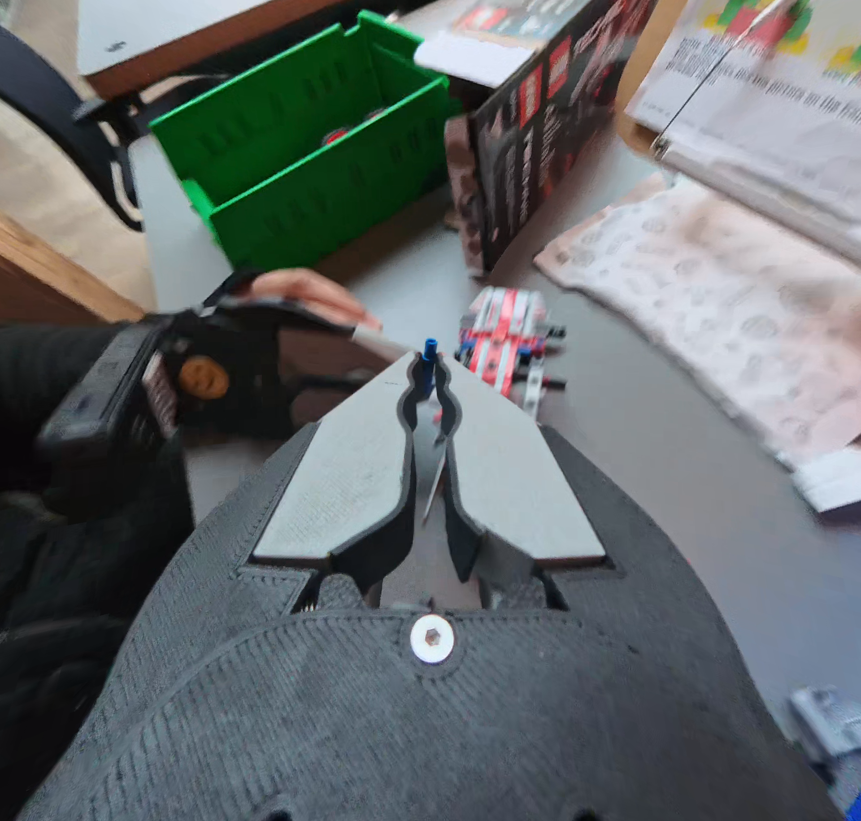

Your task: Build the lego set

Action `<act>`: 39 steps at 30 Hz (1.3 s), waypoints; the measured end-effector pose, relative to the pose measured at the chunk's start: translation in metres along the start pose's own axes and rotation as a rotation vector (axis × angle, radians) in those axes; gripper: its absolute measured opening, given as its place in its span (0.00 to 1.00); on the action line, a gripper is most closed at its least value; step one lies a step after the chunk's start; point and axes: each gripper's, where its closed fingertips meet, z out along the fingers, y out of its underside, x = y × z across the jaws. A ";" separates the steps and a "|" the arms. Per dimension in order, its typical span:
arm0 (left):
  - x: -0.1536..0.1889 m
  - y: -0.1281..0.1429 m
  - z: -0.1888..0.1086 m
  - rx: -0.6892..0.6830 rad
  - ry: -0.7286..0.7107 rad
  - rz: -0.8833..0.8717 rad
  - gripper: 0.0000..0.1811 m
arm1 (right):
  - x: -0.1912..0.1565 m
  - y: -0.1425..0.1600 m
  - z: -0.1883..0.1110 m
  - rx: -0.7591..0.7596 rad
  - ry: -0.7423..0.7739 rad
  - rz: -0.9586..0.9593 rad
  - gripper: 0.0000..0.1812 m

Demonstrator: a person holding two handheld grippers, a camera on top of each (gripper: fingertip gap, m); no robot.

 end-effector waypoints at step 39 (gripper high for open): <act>-0.007 0.010 -0.001 0.017 0.052 -0.250 0.04 | -0.006 0.168 -0.029 -0.361 0.065 -0.156 0.31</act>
